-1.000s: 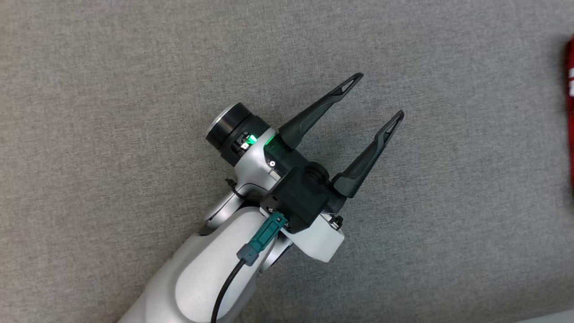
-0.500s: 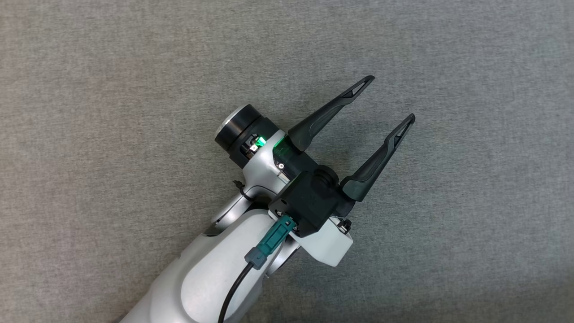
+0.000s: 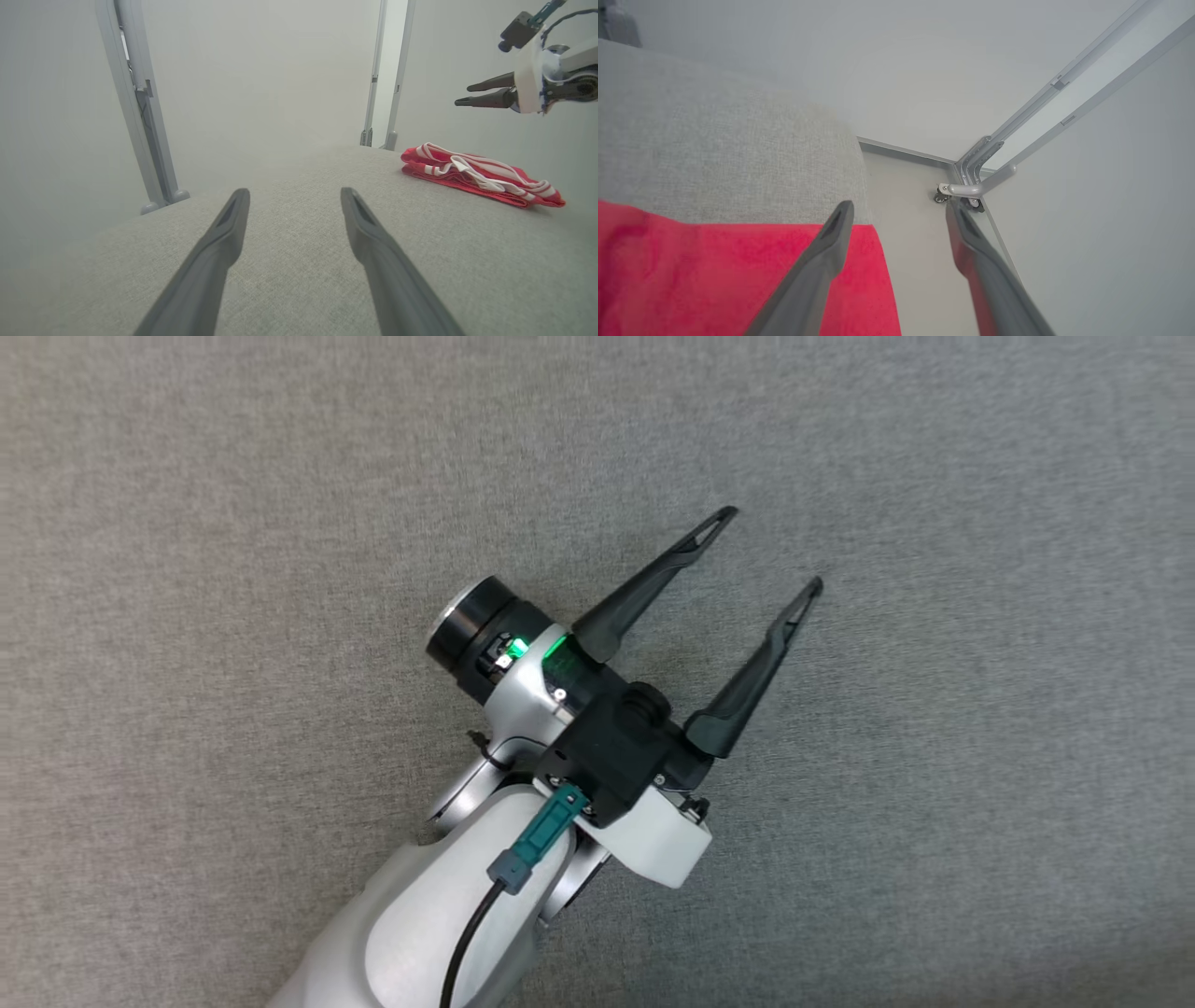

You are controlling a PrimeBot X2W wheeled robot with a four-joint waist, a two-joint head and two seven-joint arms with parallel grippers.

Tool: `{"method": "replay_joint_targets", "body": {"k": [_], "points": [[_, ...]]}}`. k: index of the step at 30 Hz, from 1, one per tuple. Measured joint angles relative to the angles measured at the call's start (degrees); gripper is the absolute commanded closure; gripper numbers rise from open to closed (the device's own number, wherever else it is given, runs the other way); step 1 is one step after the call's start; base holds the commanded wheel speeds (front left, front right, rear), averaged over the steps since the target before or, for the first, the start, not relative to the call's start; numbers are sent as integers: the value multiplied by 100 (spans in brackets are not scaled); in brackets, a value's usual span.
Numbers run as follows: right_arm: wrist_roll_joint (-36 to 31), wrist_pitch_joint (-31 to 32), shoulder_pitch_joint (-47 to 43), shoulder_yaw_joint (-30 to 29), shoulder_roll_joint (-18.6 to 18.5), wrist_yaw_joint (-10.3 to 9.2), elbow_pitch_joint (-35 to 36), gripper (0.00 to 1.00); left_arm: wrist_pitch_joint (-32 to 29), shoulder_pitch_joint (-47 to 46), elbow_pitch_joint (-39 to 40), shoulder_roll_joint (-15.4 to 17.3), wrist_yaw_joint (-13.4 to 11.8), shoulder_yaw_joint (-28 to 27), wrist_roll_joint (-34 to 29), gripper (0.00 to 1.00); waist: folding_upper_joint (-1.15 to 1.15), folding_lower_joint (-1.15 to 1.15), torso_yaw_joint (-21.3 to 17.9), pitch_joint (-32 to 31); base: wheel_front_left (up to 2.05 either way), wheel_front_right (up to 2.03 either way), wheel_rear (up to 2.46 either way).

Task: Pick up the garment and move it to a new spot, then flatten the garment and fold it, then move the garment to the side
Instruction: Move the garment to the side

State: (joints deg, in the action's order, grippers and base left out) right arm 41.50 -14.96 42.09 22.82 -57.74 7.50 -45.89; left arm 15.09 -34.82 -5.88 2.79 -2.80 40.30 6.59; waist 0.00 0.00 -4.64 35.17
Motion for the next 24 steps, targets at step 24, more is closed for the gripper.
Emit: {"method": "replay_joint_targets", "body": {"k": [24], "points": [[-1833,-3,-1785,-1438,2833,0,2805,0,0,2337,438,56,-131,-2206,7,0,0,0,116,-2295,0,0,0]]}}
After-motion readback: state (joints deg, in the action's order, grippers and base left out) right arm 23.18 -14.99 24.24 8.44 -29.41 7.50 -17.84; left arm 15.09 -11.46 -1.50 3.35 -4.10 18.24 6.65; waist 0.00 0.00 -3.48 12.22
